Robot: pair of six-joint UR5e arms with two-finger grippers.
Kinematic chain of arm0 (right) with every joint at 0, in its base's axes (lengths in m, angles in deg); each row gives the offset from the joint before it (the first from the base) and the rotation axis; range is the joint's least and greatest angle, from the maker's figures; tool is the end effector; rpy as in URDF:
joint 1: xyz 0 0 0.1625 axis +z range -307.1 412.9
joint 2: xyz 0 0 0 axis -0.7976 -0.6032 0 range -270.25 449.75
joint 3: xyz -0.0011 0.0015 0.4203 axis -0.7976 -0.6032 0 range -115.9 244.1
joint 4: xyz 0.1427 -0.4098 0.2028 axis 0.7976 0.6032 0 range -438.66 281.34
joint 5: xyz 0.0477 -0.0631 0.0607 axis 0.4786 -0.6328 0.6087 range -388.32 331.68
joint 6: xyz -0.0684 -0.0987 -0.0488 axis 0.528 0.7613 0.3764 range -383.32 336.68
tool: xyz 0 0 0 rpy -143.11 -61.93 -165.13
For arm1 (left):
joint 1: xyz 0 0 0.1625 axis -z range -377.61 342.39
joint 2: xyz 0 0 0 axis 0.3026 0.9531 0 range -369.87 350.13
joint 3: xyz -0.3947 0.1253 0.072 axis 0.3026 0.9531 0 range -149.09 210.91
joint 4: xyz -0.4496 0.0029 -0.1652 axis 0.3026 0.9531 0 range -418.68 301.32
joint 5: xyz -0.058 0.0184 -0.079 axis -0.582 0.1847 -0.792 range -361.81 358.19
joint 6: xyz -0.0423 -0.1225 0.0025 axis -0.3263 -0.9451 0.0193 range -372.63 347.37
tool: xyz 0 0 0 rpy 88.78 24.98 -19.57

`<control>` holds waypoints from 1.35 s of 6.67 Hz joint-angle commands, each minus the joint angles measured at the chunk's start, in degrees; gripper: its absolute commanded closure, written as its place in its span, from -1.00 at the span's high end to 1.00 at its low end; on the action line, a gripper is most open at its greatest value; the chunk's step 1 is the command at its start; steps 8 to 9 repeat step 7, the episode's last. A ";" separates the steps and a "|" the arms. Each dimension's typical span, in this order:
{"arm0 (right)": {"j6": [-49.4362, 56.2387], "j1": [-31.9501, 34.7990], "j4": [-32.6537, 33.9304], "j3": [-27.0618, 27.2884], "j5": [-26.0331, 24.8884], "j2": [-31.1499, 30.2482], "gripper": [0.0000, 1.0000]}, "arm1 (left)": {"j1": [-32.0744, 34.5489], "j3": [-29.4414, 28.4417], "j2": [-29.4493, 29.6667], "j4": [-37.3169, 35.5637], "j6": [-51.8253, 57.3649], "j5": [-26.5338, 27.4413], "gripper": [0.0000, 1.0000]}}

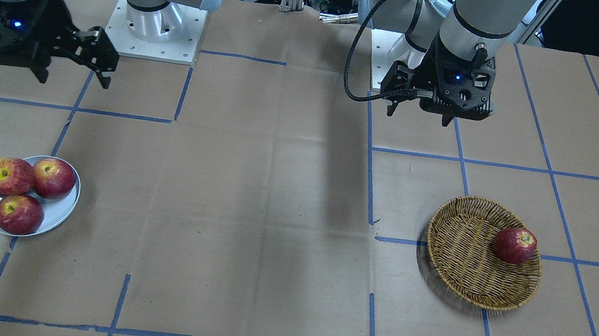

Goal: Transfer apple from basket to plate

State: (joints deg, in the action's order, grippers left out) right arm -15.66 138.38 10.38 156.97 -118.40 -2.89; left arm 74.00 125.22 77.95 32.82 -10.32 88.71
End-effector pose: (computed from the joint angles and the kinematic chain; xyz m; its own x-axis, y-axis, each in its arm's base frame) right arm 0.0904 -0.5465 0.4488 -0.9985 -0.0547 -0.0013 -0.0547 0.9983 0.0209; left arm -0.1472 -0.5311 0.4298 -0.9976 0.0690 -0.0066 0.0685 0.9956 0.0634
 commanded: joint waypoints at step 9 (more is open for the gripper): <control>-4.23 5.31 -2.03 0.02 0.00 -1.93 1.00 | -0.04 0.09 0.07 0.00 0.07 0.00 0.98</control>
